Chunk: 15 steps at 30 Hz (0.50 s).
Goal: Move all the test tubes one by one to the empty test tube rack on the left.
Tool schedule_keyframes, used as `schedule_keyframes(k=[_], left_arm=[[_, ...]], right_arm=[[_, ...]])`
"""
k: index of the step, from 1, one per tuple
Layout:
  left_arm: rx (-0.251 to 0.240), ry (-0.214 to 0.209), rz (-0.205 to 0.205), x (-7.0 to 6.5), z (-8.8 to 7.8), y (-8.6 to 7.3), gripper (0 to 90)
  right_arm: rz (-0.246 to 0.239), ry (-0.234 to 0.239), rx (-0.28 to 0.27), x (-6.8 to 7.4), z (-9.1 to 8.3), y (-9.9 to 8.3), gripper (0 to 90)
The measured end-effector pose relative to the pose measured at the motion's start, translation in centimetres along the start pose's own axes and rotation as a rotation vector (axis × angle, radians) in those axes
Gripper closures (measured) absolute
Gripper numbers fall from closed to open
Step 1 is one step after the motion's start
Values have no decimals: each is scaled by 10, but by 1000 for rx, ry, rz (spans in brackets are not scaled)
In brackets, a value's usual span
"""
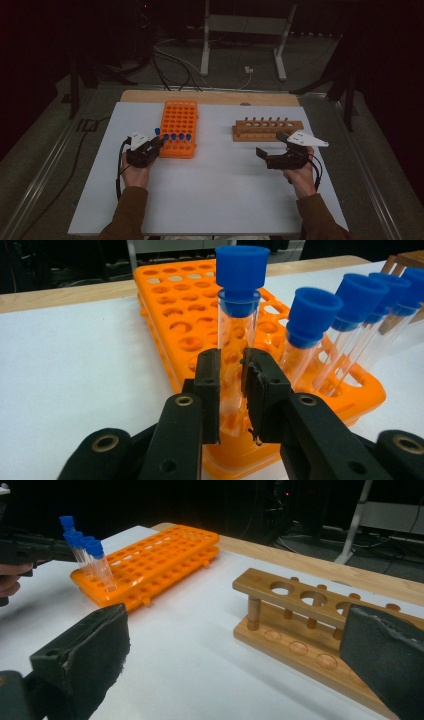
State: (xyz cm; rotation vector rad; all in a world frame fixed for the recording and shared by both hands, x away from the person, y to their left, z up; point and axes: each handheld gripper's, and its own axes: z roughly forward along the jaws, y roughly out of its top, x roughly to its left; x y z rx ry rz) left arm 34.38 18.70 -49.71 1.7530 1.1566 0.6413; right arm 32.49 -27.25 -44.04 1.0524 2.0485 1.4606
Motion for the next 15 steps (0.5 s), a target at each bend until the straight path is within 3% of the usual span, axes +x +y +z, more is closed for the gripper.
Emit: schedule_keyframes(k=[15], left_arm=[[44, 1, 25, -1, 4, -6, 780]], right_arm=[[13, -14, 20, -3, -5, -12, 0]])
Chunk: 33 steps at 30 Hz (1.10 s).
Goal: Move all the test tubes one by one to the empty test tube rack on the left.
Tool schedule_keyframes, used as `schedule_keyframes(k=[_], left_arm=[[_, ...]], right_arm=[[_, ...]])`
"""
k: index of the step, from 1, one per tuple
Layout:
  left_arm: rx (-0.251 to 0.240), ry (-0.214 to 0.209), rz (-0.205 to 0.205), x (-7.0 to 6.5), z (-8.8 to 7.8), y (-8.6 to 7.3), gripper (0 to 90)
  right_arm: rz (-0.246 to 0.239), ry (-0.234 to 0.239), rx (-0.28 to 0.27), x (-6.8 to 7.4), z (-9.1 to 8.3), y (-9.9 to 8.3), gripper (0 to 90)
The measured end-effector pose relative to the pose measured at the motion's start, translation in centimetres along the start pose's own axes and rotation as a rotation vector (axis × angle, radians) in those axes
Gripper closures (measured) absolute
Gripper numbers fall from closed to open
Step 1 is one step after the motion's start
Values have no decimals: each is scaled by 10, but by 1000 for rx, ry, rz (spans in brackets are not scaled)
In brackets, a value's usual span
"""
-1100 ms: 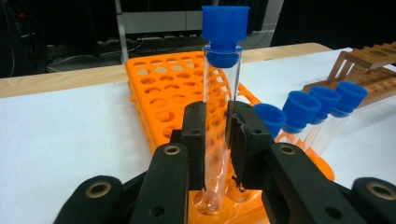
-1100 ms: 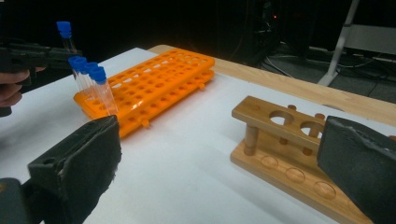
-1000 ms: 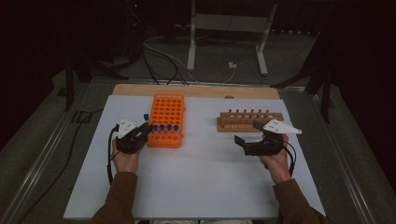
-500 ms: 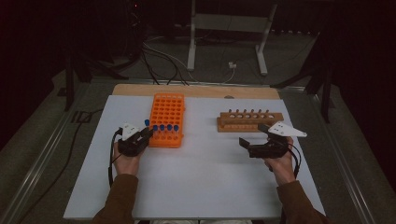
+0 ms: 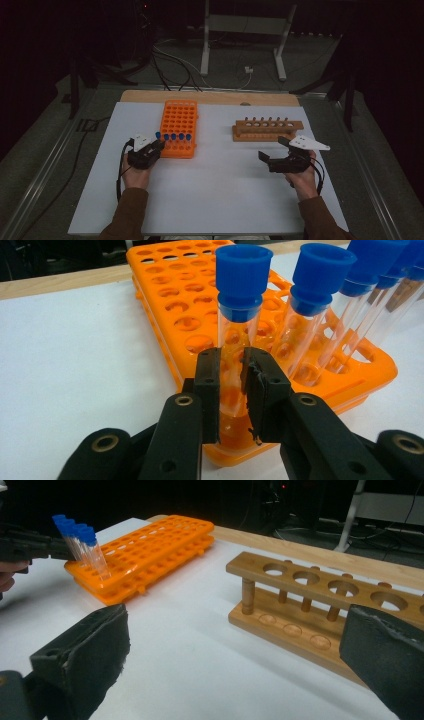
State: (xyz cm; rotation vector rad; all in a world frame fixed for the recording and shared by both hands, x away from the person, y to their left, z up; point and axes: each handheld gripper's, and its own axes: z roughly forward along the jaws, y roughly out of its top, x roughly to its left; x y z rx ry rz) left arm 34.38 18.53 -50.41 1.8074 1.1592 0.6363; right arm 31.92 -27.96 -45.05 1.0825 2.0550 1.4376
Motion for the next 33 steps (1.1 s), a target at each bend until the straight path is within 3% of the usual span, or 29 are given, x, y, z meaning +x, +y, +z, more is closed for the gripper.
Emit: schedule_keyframes(k=[5, 11, 14, 17, 24, 27, 33], left_arm=[[4, 7, 23, -4, -1, -1, 778], [3, -1, -17, -2, -2, 0, 752], [12, -3, -49, 2, -4, -1, 626], [14, -14, -53, 4, -10, -3, 538], [-67, -52, -88, 9, -38, 0, 415], [-114, -66, -81, 8, -55, 4, 337], [-191, -39, -55, 4, -89, 5, 165]], right_arm=[[12, -4, 0, -1, -2, -3, 0], [18, -9, 2, -2, -4, -6, 0], [20, -9, 1, -2, -5, -7, 0], [23, -7, -3, -2, -6, -7, 0], [28, -4, -15, -1, -11, -11, 0], [32, -5, -20, -2, -13, -13, 0], [39, -11, -36, -1, -16, -19, 0]])
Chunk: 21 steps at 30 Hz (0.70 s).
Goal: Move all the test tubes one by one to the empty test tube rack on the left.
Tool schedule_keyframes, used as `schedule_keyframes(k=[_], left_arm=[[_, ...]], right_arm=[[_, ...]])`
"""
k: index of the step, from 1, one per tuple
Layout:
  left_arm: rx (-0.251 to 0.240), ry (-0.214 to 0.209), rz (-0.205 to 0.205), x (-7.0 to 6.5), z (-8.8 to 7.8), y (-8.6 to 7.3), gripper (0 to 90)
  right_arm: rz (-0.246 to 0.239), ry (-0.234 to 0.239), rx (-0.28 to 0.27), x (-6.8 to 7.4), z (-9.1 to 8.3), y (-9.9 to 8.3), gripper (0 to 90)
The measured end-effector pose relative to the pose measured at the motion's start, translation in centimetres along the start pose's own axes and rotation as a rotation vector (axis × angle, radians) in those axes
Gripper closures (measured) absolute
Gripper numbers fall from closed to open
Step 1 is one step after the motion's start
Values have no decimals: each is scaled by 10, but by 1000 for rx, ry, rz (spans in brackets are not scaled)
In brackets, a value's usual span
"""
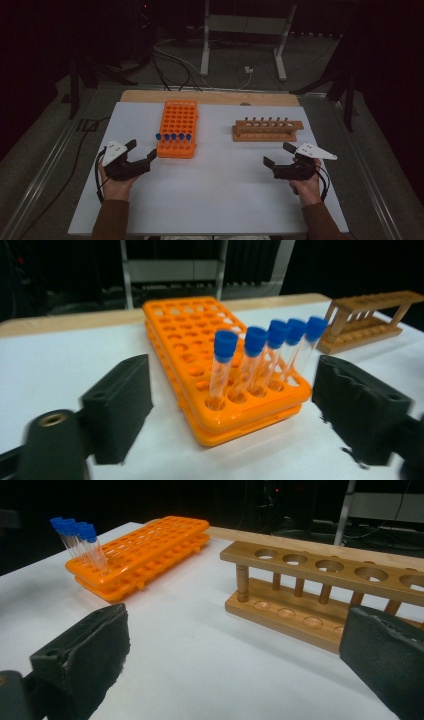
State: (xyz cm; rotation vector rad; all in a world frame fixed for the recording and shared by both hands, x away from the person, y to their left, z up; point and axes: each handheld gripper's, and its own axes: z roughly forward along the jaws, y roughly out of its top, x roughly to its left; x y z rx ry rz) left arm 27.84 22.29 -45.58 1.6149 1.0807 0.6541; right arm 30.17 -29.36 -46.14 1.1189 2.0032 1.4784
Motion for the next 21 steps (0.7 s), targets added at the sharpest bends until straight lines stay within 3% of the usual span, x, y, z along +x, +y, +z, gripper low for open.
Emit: schedule_keyframes(k=[4, 7, 16, 21], left_arm=[[-35, 16, -6, 3, -18, 1, 66], [-32, 26, 5, 3, -24, -2, 16], [-13, 48, 46, -2, -35, -17, 7], [6, 50, 48, -2, -34, -23, 7]], right_arm=[[6, 5, -13, 0, -3, -4, 0], [16, 4, -27, 0, -5, -7, 0], [6, -29, -53, 1, -17, -14, 0], [-1, -32, -63, 2, -20, -16, 0]])
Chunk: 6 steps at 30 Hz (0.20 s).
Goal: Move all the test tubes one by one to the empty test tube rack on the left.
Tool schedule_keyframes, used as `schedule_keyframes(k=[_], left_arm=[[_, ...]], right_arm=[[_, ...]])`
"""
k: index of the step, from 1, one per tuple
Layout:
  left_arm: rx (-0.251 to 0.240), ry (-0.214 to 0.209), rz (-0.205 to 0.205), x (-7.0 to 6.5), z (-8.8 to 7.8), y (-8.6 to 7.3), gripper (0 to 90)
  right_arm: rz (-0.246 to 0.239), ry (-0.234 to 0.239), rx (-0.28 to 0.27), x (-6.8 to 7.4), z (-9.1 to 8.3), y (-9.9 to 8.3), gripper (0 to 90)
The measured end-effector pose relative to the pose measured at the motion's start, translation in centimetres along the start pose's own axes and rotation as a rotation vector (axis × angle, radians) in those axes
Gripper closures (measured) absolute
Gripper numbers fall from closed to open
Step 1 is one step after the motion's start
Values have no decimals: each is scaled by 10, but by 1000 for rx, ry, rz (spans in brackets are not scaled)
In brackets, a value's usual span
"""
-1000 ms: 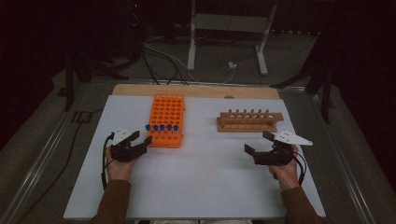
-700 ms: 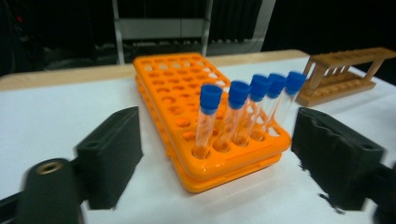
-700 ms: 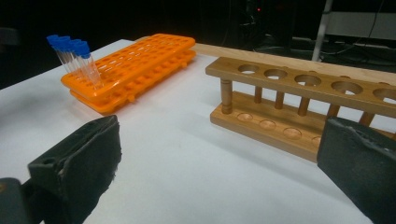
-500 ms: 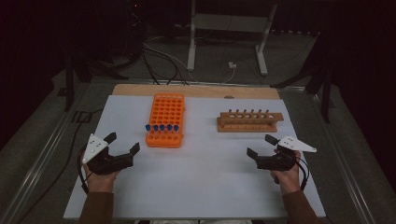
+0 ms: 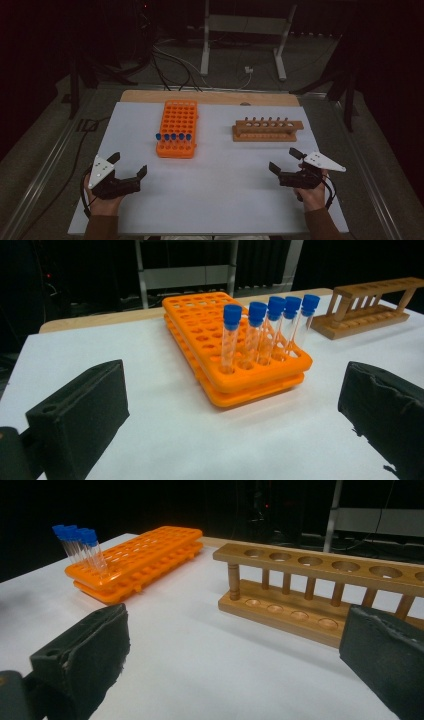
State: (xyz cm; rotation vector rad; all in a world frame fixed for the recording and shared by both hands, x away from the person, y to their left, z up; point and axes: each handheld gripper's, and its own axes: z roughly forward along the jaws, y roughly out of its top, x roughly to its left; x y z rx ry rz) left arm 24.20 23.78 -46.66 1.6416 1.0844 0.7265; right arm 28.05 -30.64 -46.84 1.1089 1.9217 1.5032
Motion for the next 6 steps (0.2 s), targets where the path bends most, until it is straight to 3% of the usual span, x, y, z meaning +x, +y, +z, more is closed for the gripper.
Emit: schedule_keyframes(k=[6], left_arm=[[-21, 19, -28, 4, -3, -1, 7]], right_arm=[[4, -4, 2, 1, 0, 0, 0]])
